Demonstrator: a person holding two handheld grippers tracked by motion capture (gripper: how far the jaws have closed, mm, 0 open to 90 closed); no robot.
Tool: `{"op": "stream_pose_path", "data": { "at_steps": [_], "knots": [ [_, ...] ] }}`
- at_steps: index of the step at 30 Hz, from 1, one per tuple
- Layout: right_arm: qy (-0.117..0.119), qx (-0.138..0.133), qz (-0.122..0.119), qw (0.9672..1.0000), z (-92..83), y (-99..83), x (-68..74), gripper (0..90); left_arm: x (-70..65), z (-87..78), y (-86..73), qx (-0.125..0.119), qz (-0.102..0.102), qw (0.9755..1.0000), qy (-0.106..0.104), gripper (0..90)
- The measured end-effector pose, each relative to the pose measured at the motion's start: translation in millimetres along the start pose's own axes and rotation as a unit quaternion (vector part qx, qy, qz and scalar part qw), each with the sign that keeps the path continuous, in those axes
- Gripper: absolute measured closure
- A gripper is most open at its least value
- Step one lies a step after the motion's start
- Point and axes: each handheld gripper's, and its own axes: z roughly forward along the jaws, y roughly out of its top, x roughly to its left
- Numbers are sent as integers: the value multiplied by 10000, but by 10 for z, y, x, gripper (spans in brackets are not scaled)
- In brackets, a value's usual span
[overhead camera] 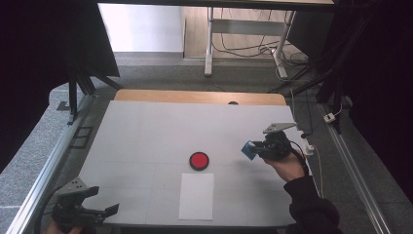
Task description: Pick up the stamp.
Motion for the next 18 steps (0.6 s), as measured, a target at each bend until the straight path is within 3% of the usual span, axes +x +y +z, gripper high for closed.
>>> {"op": "stream_pose_path", "data": {
  "at_steps": [7, 18],
  "knots": [
    [198, -186, -163, 9995, -53, 20, 180, 712, 8, 0, 0, 11, -21, 10000, -47, 1],
    [433, -353, -209, 9982, -101, 12, 455, 712, 7, 0, 0, 19, 13, 10000, -68, 4]
  ]
}}
